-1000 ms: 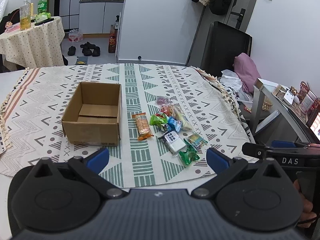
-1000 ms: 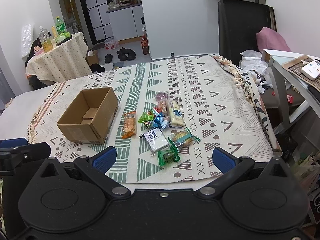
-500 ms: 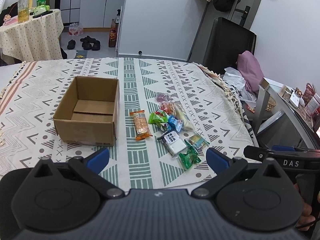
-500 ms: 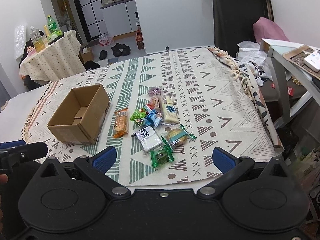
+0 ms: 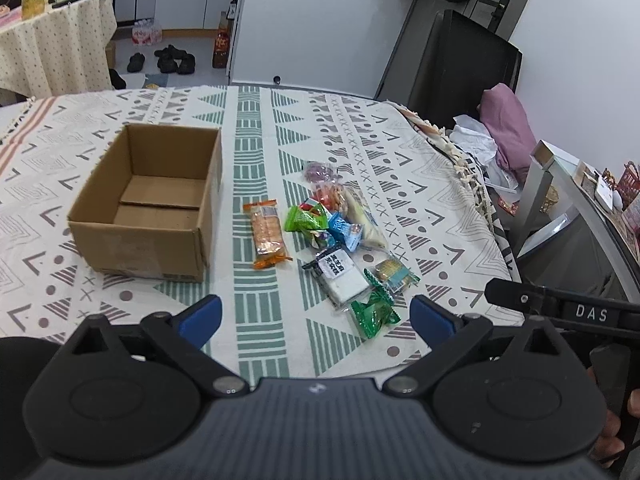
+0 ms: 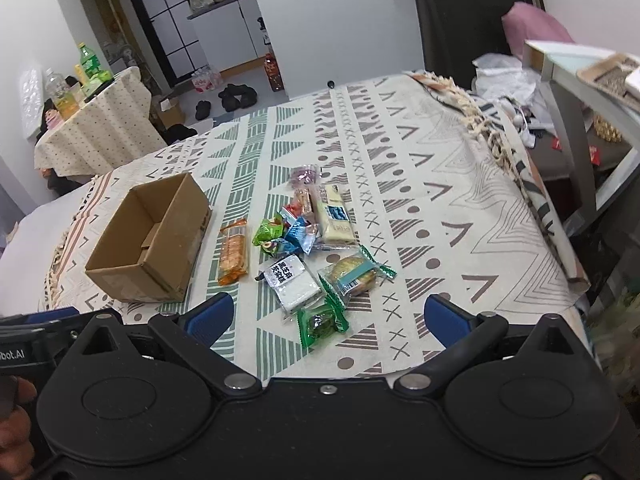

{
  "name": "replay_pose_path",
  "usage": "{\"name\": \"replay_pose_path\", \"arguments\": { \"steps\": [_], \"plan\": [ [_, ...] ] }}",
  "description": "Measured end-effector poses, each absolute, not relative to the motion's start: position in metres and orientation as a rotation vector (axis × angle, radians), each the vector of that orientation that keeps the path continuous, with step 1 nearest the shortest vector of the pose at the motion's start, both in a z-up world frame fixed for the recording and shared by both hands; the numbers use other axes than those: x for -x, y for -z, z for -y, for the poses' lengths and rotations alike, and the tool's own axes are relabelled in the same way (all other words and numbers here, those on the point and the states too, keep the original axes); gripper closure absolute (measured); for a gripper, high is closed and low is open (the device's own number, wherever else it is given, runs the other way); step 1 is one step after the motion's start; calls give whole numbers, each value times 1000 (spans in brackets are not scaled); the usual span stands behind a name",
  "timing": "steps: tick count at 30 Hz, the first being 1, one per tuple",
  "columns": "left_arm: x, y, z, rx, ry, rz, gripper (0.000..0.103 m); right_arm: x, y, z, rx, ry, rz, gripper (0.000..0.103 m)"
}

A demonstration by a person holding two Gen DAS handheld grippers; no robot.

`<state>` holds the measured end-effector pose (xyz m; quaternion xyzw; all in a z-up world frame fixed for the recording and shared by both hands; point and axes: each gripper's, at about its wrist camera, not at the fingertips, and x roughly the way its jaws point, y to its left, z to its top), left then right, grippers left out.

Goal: Organize snacks
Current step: 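Grasp green wrapped candy with left gripper while right gripper grasps green-wrapped cookie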

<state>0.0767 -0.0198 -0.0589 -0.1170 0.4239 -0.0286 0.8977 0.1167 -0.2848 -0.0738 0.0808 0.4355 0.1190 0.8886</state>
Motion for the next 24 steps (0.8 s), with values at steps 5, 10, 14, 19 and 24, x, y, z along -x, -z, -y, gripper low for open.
{"name": "replay_pose_path", "arguments": {
  "steps": [5,10,14,19,24],
  "plan": [
    [-95,74,22,279,65,-905,5,-136,88,291,-249,-237,-959,10],
    [-115,89,23,338,67,-935,11,-154,103,296,-319,-207,-1002,16],
    [-130,105,27,382,56,-961,13,-165,115,302,-371,-179,-1042,18],
    [-150,134,39,433,59,-1027,24,-174,128,313,-453,-75,-1067,35],
    [-165,159,55,482,66,-1076,28,-187,141,317,-505,6,-1062,37]
  ]
}}
